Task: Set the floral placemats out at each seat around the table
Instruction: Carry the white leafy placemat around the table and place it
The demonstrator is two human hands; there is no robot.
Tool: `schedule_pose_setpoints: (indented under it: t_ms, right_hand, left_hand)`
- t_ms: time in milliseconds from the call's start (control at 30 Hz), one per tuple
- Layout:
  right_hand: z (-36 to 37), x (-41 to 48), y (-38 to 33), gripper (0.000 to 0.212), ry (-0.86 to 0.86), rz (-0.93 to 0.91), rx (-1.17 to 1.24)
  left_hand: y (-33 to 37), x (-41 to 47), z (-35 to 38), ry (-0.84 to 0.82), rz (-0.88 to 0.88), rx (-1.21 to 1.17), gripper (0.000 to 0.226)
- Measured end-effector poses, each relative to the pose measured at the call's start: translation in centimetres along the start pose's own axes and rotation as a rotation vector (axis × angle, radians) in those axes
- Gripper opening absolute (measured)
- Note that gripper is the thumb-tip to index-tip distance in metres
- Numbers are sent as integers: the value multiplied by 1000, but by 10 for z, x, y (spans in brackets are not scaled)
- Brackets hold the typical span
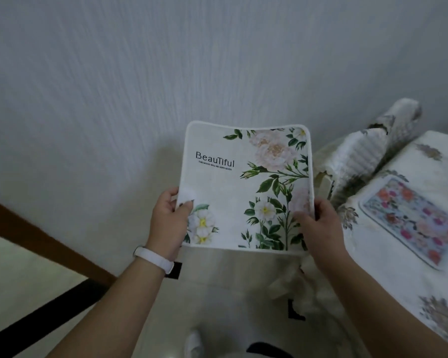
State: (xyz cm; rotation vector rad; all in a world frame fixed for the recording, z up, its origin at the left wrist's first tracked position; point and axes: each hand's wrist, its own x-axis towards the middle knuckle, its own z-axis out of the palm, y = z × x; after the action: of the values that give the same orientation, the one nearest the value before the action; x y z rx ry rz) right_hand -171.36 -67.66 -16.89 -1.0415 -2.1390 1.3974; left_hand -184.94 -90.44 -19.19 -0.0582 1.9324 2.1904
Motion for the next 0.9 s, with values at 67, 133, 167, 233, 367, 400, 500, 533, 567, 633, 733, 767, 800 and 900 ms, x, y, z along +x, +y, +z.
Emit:
schedule_pose_setpoints:
  t_ms: [67, 133, 167, 233, 367, 400, 500, 533, 567, 633, 733, 767, 800, 900]
  right_hand:
    - [1, 12, -9, 10, 65, 16, 8]
    - [-1, 26, -14, 11, 120, 38, 27]
    - [-2, 33, -16, 11, 146, 51, 35]
    - [-2, 51, -19, 11, 186, 64, 51]
    - [-4, 94, -16, 12, 256, 73, 78]
    - [-6, 107, -14, 12, 275, 74, 84]
    - [-11, 151, -8, 12, 312, 83, 118]
    - [-12, 166, -7, 11, 317, 90, 130]
    - [-13, 182, -5, 11, 320, 94, 151]
    - [-18, 215, -4, 12, 335, 109, 187]
    - [-30, 259, -5, 12, 359, 126, 204]
    - [-37, 274, -5, 12, 368, 131, 213]
    - [-44, 288, -5, 12, 377, 134, 220]
    - [-69, 326, -7, 14, 423, 143, 219]
  left_hand:
    - [9, 28, 14, -64, 1, 11, 27]
    - [16, 50, 28, -129, 9, 6, 27]
    - [19, 61, 35, -158, 11, 1, 27]
    - [24, 84, 50, -202, 7, -2, 27]
    - [28, 136, 90, -270, -2, 10, 29]
    - [28, 149, 102, -288, 4, 24, 29]
    - [30, 188, 146, -343, 26, 70, 27]
    - [30, 201, 161, -356, 40, 88, 26]
    - [32, 213, 177, -366, 53, 106, 26]
    - [36, 234, 208, -384, 66, 124, 28]
    - [44, 263, 256, -427, 78, 143, 27]
    - [48, 272, 272, -444, 83, 149, 27]
    - [51, 281, 289, -459, 87, 148, 28]
    - [57, 303, 337, -501, 84, 126, 30]
